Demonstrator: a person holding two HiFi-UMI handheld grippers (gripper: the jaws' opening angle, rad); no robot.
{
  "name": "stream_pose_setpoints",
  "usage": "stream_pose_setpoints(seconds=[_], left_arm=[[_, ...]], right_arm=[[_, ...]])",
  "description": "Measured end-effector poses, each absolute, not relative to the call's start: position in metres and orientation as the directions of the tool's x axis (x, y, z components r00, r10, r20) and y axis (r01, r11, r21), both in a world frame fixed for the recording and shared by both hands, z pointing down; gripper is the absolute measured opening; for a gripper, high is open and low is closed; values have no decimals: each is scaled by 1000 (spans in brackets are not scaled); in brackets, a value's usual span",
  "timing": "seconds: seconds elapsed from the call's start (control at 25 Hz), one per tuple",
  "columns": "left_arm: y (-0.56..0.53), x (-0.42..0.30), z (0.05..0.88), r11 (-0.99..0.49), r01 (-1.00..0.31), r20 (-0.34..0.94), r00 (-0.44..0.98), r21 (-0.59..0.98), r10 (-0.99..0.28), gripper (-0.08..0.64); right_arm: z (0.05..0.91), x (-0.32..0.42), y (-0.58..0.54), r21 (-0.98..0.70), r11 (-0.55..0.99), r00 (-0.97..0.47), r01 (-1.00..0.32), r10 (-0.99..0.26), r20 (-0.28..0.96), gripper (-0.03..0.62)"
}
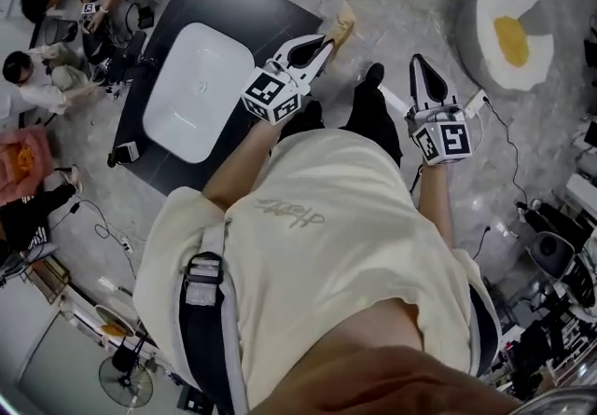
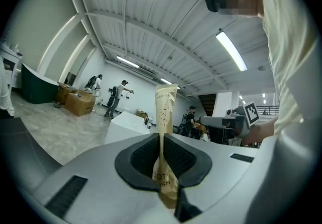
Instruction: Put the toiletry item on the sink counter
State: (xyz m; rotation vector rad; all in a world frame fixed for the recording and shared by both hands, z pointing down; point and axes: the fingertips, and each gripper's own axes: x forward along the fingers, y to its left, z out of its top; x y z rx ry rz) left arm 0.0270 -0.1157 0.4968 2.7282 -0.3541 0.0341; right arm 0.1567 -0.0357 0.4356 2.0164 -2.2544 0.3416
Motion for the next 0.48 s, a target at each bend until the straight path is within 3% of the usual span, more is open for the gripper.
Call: stream_pose_setpoints(seconds=[0.48], left_arm=[[-224, 53, 495, -692, -634, 150, 765, 345, -627, 28]], right_arm=[[453, 226, -177, -145, 505, -524, -851, -834, 174, -6]])
